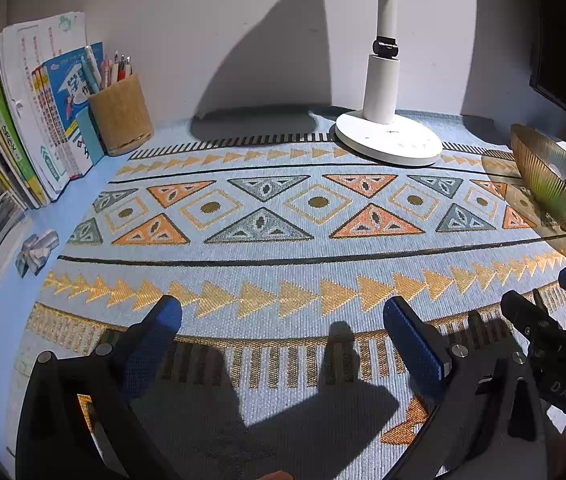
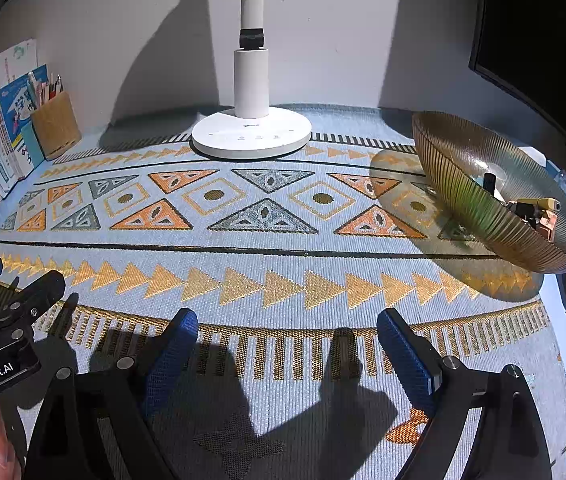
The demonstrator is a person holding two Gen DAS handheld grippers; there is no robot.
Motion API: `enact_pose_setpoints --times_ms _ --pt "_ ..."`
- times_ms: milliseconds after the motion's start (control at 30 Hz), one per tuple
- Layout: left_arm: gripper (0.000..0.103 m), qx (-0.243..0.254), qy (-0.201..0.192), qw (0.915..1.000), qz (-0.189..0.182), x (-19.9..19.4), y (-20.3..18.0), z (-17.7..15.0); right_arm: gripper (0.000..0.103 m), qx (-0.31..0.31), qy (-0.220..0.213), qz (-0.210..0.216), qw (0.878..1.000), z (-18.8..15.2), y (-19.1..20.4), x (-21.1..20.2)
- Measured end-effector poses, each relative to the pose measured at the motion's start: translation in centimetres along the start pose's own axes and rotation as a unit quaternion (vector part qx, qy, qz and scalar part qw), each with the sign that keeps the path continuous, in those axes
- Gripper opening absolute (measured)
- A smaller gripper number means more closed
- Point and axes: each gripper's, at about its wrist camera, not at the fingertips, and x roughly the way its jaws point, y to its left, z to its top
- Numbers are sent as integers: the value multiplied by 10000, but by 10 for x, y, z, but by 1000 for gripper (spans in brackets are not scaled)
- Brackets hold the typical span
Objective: Organize rigid objects
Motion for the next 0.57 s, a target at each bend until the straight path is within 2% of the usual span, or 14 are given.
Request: enact_pose_setpoints --times_ms 233,567 --pt "101 -19 -251 9997 56 -8 1 -1 90 7 2 -5 10000 0 0 0" --pt "101 41 -189 9998 27 -6 0 1 90 7 1 -7 10000 0 0 0"
